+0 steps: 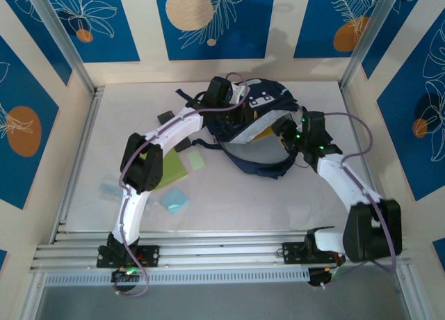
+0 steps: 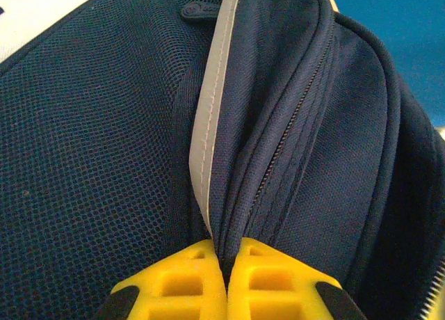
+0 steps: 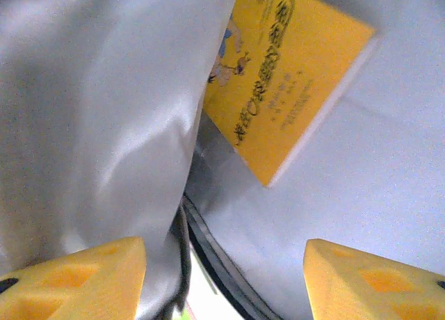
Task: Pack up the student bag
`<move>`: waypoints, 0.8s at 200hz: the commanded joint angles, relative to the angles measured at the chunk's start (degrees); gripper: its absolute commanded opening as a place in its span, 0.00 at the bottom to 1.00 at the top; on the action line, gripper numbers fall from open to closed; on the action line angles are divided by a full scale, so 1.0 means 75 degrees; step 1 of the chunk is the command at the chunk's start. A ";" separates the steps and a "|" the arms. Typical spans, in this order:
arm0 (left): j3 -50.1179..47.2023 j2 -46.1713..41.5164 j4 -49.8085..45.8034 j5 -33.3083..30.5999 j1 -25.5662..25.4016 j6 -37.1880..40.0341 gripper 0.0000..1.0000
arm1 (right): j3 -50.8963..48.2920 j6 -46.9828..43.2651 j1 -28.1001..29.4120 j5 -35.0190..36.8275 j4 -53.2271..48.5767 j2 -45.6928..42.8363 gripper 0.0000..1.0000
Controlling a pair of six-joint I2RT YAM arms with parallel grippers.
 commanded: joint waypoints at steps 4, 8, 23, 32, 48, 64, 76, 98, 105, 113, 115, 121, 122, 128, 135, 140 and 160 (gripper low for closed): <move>-0.0464 -0.0717 0.0437 -0.0101 0.0141 0.0072 0.00 | 0.0372 -0.1301 0.0037 -0.0096 -0.2477 -0.0956 0.62; -0.0589 -0.0788 0.0455 -0.0120 0.0147 0.0086 0.02 | 0.0387 -0.1376 0.0065 -0.0152 -0.2544 -0.1091 0.62; -0.1147 -0.1154 0.0530 -0.0257 0.0141 0.0088 0.21 | 0.0448 -0.1541 0.0242 -0.0488 -0.2505 -0.1407 0.62; -0.1532 -0.1433 0.0551 -0.0383 0.0144 0.0114 0.34 | 0.0531 -0.1562 0.0440 -0.0620 -0.2400 -0.1419 0.62; -0.2295 -0.2001 0.0527 -0.0693 0.0186 0.0109 0.50 | 0.0710 -0.1654 0.0926 -0.0756 -0.2090 -0.1185 0.62; -0.3108 -0.2694 0.0359 -0.1236 0.0300 0.0111 0.59 | 0.0877 -0.1739 0.1516 -0.0822 -0.1669 -0.0679 0.62; -0.3856 -0.3288 0.0383 -0.1665 0.0444 0.0050 0.61 | 0.1083 -0.1799 0.1901 -0.0896 -0.1465 -0.0154 0.63; -0.5212 -0.4343 0.0407 -0.2197 0.0879 -0.0135 0.63 | 0.1642 -0.2040 0.2633 -0.1050 -0.1304 0.1023 0.63; -0.5604 -0.4650 0.0339 -0.2342 0.1052 -0.0161 0.63 | 0.1859 -0.2125 0.2891 -0.1013 -0.1275 0.1391 0.63; -0.5996 -0.4974 0.0155 -0.2572 0.1242 -0.0153 0.63 | 0.2086 -0.2217 0.3191 -0.0983 -0.1208 0.1824 0.63; -0.6081 -0.5049 0.0087 -0.2632 0.1283 -0.0144 0.63 | 0.2141 -0.2230 0.3266 -0.0980 -0.1192 0.1933 0.63; -0.6319 -0.5263 -0.0147 -0.2843 0.1421 -0.0115 0.64 | 0.2310 -0.2282 0.3478 -0.0975 -0.1145 0.2250 0.63; -0.6357 -0.5298 -0.0194 -0.2882 0.1449 -0.0110 0.64 | 0.2346 -0.2287 0.3514 -0.0975 -0.1136 0.2311 0.63; -0.6576 -0.5497 -0.0430 -0.3101 0.1572 -0.0075 0.64 | 0.2539 -0.2378 0.3712 -0.0965 -0.1097 0.2581 0.63; -0.6809 -0.5712 -0.0713 -0.3317 0.1719 -0.0048 0.65 | 0.2768 -0.2372 0.3919 -0.0842 -0.1093 0.2963 0.63; -0.7012 -0.5863 -0.0839 -0.3401 0.1829 -0.0044 0.65 | 0.2921 -0.2370 0.4069 -0.0722 -0.1077 0.3193 0.62; -0.7801 -0.6432 -0.0983 -0.3624 0.2214 -0.0112 0.66 | 0.3694 -0.2774 0.4571 -0.0463 -0.1084 0.4128 0.62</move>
